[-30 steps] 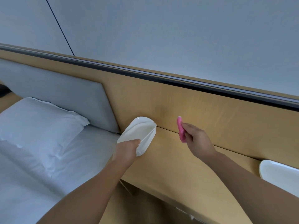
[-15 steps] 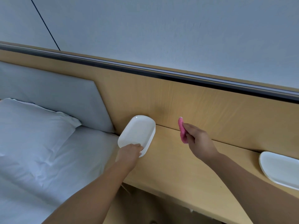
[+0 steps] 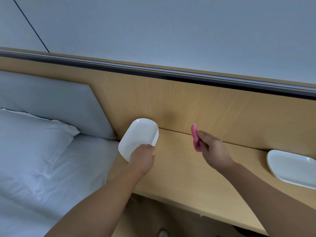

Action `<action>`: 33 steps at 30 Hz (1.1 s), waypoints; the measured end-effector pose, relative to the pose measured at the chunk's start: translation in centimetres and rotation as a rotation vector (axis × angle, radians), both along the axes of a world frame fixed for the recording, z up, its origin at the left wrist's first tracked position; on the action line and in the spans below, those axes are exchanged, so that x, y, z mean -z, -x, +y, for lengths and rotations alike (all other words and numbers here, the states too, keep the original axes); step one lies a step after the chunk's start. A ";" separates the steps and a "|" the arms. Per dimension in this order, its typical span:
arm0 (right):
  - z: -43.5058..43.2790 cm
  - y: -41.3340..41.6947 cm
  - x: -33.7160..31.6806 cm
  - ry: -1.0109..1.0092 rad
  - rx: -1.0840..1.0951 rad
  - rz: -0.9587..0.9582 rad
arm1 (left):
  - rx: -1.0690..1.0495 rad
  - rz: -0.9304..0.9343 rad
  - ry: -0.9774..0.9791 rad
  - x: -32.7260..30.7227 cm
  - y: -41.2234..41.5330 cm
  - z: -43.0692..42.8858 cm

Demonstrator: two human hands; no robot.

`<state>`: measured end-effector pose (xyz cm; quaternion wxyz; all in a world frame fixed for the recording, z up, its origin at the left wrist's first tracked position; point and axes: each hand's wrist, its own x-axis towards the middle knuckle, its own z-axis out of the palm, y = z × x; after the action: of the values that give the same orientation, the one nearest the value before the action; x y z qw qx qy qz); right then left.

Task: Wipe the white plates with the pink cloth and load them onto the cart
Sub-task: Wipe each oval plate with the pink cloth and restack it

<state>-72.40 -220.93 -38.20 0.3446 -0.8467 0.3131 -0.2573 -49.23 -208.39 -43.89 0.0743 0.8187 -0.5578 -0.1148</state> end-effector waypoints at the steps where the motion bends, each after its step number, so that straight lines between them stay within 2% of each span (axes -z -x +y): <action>1: -0.1 0.5 -0.1 -0.014 0.008 -0.001 | 0.025 0.006 0.017 -0.2 0.7 -0.6; 9: -1.7 9.3 -0.4 -0.032 0.206 -0.035 | 0.244 -0.004 0.063 -0.6 8.4 -7.5; 14: -2.6 18.6 0.0 -0.111 0.420 -0.030 | 0.372 0.002 0.048 -0.5 16.9 -12.6; 21: -3.3 30.5 0.2 -0.232 0.605 -0.101 | 0.538 0.061 0.045 0.2 29.3 -18.6; 26: -5.0 35.9 1.4 -0.254 0.677 -0.089 | 0.523 0.040 -0.028 2.1 34.4 -22.1; 33: -8.3 38.6 3.9 -0.286 0.643 -0.083 | 0.412 0.006 -0.129 5.7 37.8 -25.8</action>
<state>-110.99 -229.28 -42.09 0.3737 -0.6369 0.5821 -0.3404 -87.06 -234.19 -49.60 -0.0015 0.6899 -0.7047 -0.1656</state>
